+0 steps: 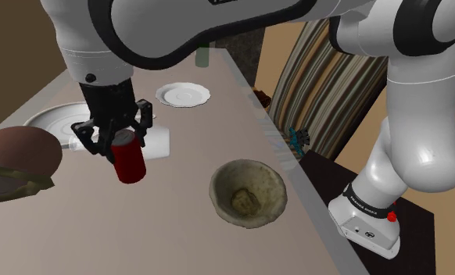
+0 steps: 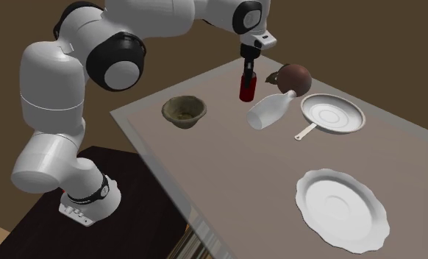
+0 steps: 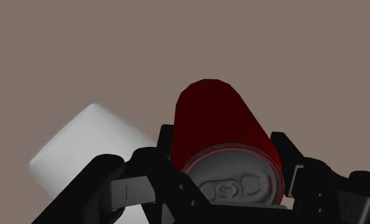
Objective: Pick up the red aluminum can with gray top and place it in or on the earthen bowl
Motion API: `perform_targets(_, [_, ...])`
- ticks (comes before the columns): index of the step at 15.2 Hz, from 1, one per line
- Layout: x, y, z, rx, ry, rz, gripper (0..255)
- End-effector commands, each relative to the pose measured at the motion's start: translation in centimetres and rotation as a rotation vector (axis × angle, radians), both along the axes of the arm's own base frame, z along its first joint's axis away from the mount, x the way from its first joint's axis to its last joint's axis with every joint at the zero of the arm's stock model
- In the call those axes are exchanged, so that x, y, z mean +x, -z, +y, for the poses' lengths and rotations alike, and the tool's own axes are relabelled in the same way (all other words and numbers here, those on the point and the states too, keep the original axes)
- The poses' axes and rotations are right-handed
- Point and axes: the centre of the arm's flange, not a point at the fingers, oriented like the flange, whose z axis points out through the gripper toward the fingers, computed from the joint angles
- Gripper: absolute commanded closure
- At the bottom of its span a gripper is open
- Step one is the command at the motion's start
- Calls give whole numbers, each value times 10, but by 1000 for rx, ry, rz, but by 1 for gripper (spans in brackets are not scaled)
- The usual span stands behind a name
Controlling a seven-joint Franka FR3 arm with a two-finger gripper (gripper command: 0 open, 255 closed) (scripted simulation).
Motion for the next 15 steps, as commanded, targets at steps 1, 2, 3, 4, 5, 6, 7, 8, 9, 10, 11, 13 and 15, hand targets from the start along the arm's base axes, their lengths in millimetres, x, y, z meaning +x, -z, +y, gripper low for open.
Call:
perform_targets(1, [0, -11, 1, 0, 0, 0, 255])
perform_targets(2, [0, -17, 1, 0, 0, 0, 255])
perform_targets(3, [0, -22, 1, 0, 0, 0, 255])
perform_targets(4, [0, -27, 1, 0, 0, 0, 255])
perform_targets(5, [0, -33, 1, 0, 0, 0, 255])
perform_targets(6, [0, -38, 1, 0, 0, 0, 255])
perform_targets(7, [0, -43, 1, 0, 0, 0, 255])
perform_targets(8, [0, -48, 1, 0, 0, 0, 255])
perform_targets(9, [0, -54, 1, 0, 0, 0, 255])
perform_targets(10, [0, -59, 1, 0, 0, 0, 255])
perform_targets(11, [0, -64, 1, 0, 0, 0, 255])
perform_targets(13, [0, -75, 1, 0, 0, 0, 255])
perform_targets(15, [0, -85, 1, 0, 0, 0, 255])
